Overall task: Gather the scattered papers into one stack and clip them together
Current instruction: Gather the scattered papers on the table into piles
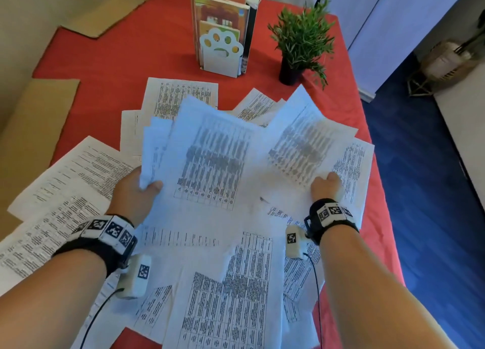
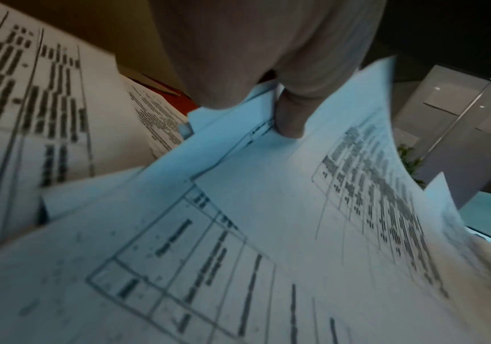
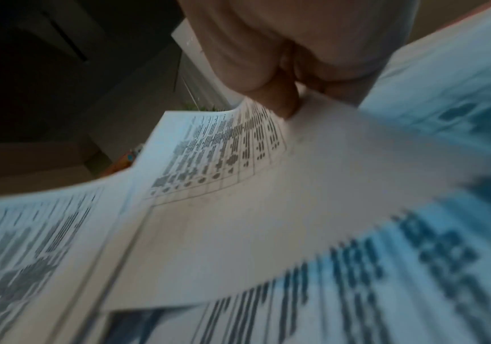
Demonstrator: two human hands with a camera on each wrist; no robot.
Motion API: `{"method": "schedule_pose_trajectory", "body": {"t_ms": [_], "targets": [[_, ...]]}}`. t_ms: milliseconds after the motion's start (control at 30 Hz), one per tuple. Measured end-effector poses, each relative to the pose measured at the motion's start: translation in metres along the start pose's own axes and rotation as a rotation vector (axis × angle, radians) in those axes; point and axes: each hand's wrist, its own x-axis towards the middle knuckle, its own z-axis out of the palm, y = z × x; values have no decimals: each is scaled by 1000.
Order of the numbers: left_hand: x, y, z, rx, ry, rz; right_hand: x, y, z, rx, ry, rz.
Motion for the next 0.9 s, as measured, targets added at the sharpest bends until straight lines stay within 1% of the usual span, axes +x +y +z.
{"method": "schedule_pose_trajectory", "body": {"t_ms": [67,100,167,267,333,400,500,600,700,767,833,900], "targets": [[5,6,-2,-35,64,0,-4,1,-19,68,109,3],[9,7,-2,-22,83,3,-4,1,-27,106,141,-10],[16,9,-2,-17,116,12,-3,2,-41,167,163,-59],[21,19,-2,-47,184,36,-3,2,-59,167,158,-94],[20,26,-1,-67,203,30,-5,4,-58,150,65,-120],[15,33,-1,-101,182,44,-16,5,-47,137,-57,-131],[7,35,-1,-113,122,84,-51,8,-28,204,-248,-153],[-7,33,-3,-99,70,120,-89,7,-15,215,-387,-191],[-25,36,-8,-119,96,160,-118,4,-6,302,-502,-197],[-36,41,-14,-171,103,183,-133,-5,-4,344,-498,-236],[-44,44,-17,-275,38,196,-142,-14,-4,365,-436,-300],[-51,45,-18,-321,-54,189,-145,-21,-7,427,-393,-292]]}}
